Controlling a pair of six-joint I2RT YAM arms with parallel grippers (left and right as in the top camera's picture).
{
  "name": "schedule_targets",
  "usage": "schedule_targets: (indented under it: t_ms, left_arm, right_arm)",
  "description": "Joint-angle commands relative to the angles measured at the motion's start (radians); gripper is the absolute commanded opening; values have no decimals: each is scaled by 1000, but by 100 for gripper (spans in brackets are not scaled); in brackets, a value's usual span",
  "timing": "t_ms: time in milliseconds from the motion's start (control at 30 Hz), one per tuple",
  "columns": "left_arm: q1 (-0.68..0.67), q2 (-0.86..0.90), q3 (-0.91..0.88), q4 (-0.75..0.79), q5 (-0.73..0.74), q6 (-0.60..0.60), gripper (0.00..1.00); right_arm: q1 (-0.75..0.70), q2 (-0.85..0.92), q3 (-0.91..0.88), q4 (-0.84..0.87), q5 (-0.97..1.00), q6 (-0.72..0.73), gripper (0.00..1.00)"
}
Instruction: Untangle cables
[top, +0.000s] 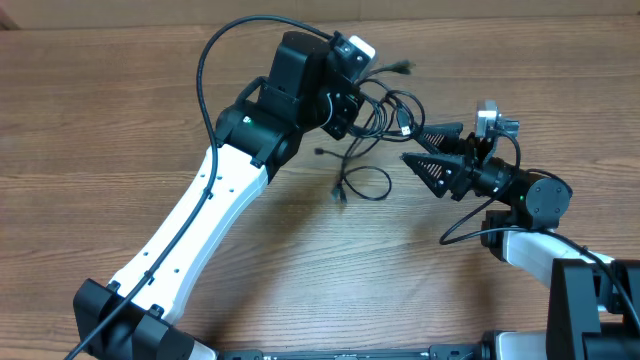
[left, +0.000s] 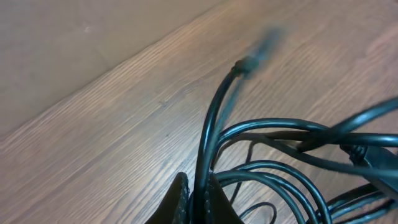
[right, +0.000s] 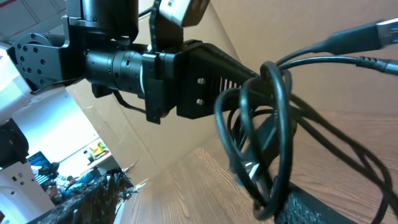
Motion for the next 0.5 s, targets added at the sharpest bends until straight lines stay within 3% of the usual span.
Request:
schedule_targets:
  t_ms: [0, 467]
  left_arm:
    - [8, 9, 20, 15, -90, -64, 4]
    - [8, 9, 20, 11, -115, -83, 4]
  right_arm:
    - [3, -7, 9, 54, -28, -9, 76]
    - [3, -7, 9, 54, -28, -9, 75]
